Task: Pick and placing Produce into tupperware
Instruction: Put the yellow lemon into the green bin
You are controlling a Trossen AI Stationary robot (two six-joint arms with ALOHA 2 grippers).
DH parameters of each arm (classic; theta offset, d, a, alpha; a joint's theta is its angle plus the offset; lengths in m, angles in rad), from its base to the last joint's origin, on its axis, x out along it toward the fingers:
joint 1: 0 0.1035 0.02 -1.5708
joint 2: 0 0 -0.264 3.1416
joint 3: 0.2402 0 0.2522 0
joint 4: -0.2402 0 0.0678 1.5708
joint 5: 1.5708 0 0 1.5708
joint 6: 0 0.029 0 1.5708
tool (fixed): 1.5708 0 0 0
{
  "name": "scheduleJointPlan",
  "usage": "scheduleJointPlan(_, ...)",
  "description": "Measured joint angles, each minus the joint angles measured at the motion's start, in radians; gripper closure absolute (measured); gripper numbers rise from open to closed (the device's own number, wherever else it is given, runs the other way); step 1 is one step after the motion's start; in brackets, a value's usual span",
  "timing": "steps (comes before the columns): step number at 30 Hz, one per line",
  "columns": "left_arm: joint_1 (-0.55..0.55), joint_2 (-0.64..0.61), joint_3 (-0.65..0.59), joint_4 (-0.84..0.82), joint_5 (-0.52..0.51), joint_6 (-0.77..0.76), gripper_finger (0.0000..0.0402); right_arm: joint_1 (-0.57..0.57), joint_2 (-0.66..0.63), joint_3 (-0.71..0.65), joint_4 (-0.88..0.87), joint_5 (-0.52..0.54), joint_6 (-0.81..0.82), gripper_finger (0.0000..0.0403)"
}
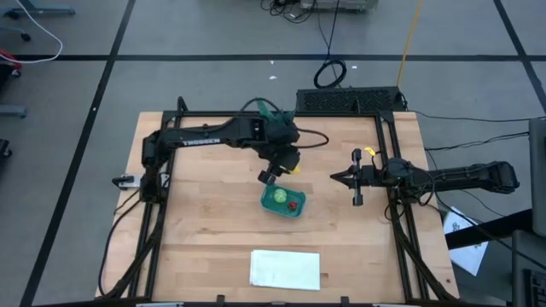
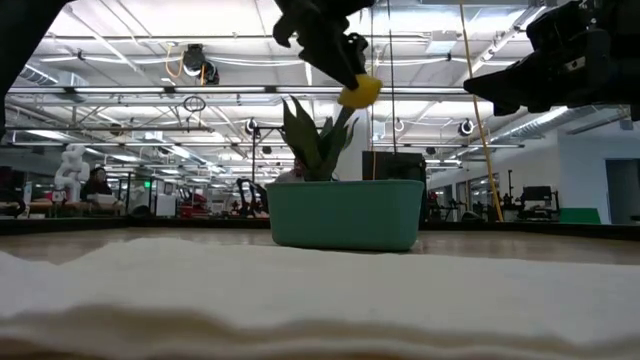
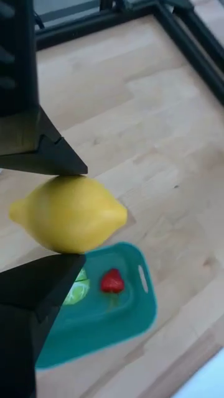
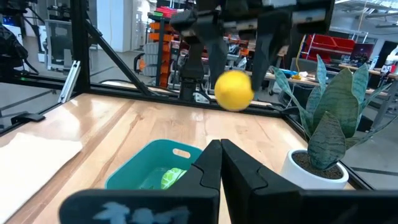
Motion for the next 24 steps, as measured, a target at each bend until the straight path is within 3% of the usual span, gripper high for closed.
scheduleJointPlan(14, 0.057, -0.083, -0.002, -0.073, 0.13, -0.062, 0.0218, 0.0, 0.001, 0.0, 0.0, 0.0, 0.002, 0.0403)
scheduleJointPlan(24, 0.072, -0.222, -0.001, -0.067, 0.13, -0.075, 0.0218, 0.0, 0.003, 0.0, -0.001, 0.0, 0.002, 0.0403)
